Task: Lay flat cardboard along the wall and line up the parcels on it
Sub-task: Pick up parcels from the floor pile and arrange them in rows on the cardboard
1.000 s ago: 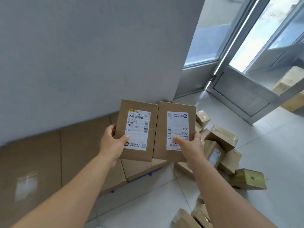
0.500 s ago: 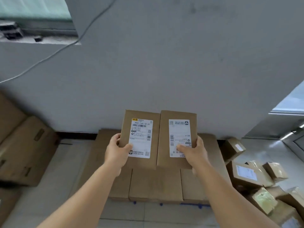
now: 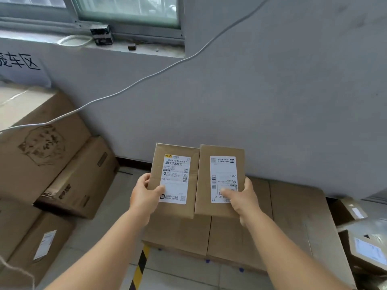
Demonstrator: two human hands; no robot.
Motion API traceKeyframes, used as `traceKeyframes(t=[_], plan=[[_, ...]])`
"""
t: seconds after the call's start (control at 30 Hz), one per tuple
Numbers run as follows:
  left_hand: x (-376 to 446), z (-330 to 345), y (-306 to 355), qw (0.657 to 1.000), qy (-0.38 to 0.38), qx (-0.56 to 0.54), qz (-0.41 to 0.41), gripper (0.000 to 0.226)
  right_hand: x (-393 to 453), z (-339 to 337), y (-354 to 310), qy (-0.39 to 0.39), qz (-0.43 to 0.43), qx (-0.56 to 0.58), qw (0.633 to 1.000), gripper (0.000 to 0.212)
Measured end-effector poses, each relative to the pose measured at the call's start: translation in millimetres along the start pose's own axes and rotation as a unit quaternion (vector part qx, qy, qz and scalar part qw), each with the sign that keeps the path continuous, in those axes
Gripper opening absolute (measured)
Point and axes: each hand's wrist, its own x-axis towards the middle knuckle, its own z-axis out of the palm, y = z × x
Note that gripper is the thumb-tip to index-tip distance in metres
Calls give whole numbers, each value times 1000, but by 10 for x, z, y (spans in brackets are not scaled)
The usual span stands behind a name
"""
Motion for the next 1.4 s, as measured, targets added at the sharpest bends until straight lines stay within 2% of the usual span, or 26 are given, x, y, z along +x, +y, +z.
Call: traceKeyframes(t=[0.37,0.5,0.7,0.9,1.1,1.2,1.27,1.4], plan=[[936,55,-359,995,29,35,-90,44,945,660,198,-43,70,-46,996,68],[1438,245,-573,991,22,63,-115,42,1395,832,407,-39,106,-52,992,75],[2239,547,-1132,985,-10,35,-166,46,2095,1211,860,-25,189,-42,981,80],[3244,897,-1593,985,-73,30,-155,41,3058,1582,1370,7,217,-39,975,93],[4061,1216,-1917,988,-94,14,-120,41,3768,1902,1632,41,184,-45,981,80],[4353,1367,-2075,988,-107,3,-111,50,4040,1992,1690,62,150,-65,985,64],[4488,1434,-2192,988,-126,38,-85,61,4172,2037,1746,61,139,-89,984,60],[4546,1498,-2276,965,-172,194,-30,104,4161,2128,1882,41,119,-159,979,97]])
